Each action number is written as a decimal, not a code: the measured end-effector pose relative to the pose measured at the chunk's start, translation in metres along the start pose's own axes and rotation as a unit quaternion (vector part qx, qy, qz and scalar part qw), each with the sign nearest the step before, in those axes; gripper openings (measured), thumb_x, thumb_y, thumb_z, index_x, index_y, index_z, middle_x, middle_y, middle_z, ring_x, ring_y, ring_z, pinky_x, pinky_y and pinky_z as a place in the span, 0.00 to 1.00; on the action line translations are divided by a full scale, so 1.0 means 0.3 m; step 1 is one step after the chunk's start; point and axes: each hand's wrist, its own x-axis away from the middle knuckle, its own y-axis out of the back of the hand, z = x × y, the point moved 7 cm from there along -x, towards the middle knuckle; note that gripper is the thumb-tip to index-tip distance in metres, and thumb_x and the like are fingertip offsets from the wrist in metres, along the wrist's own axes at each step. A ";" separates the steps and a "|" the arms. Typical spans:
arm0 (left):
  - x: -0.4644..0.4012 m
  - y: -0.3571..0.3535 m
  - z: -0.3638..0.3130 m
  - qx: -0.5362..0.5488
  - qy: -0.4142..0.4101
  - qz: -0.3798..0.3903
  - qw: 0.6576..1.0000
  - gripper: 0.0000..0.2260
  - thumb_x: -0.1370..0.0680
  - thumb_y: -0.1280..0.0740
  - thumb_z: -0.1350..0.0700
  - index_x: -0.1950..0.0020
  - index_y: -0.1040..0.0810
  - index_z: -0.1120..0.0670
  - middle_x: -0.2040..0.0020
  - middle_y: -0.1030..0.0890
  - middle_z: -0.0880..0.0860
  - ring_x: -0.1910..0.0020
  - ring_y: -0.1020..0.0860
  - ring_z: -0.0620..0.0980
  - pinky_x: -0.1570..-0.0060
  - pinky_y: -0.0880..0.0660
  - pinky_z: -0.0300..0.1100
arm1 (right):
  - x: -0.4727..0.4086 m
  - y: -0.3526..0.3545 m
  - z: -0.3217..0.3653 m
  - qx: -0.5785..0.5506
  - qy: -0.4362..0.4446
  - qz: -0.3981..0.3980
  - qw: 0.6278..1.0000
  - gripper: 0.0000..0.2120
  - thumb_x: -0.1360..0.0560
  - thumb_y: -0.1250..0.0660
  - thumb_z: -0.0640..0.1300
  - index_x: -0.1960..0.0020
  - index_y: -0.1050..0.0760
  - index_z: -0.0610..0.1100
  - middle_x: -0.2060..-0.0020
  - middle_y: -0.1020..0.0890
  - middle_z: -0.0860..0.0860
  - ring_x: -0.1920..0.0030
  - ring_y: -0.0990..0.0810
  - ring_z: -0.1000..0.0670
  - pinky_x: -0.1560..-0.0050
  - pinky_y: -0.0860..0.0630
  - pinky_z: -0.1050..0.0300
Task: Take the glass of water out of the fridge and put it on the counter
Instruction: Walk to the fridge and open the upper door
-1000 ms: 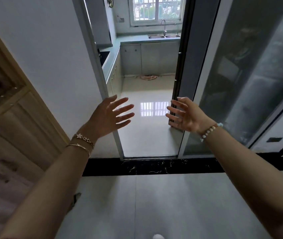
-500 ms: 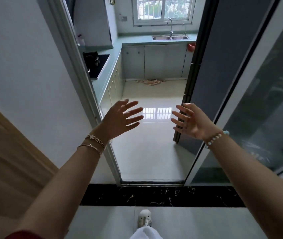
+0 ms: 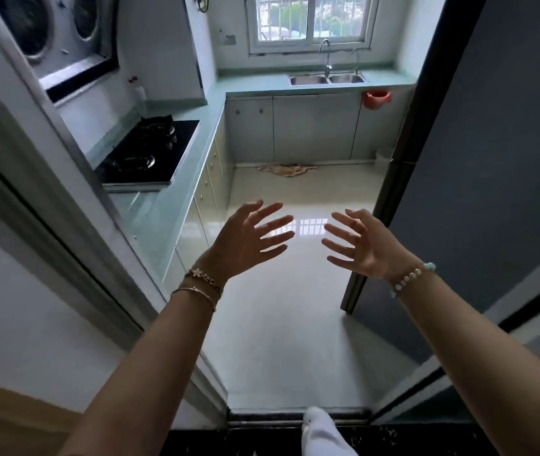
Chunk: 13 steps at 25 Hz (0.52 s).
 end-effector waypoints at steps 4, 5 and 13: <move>-0.317 0.116 -0.121 0.003 -0.013 0.004 1.000 0.22 0.23 0.39 0.42 0.31 0.25 0.47 0.33 0.21 0.54 0.35 0.22 0.58 0.30 0.32 0.56 | -0.315 0.000 0.180 0.002 0.009 0.010 1.000 0.15 0.27 0.33 0.54 0.43 0.19 0.52 0.40 0.17 0.50 0.39 0.19 0.44 0.34 0.28 0.41; -0.411 0.143 -0.161 0.001 -0.020 0.004 1.000 0.22 0.23 0.39 0.42 0.31 0.25 0.47 0.33 0.21 0.54 0.35 0.23 0.58 0.31 0.32 0.56 | -0.407 0.002 0.237 0.001 0.014 0.015 1.000 0.15 0.27 0.32 0.54 0.43 0.19 0.52 0.40 0.17 0.50 0.39 0.19 0.44 0.34 0.28 0.41; -1.072 0.361 -0.509 -0.030 -0.035 -0.040 0.998 0.20 0.24 0.38 0.43 0.35 0.22 0.48 0.34 0.20 0.54 0.36 0.22 0.59 0.34 0.29 0.55 | -1.096 -0.018 0.683 0.004 0.033 0.065 0.997 0.17 0.25 0.35 0.55 0.39 0.21 0.52 0.37 0.19 0.49 0.37 0.21 0.43 0.33 0.29 0.40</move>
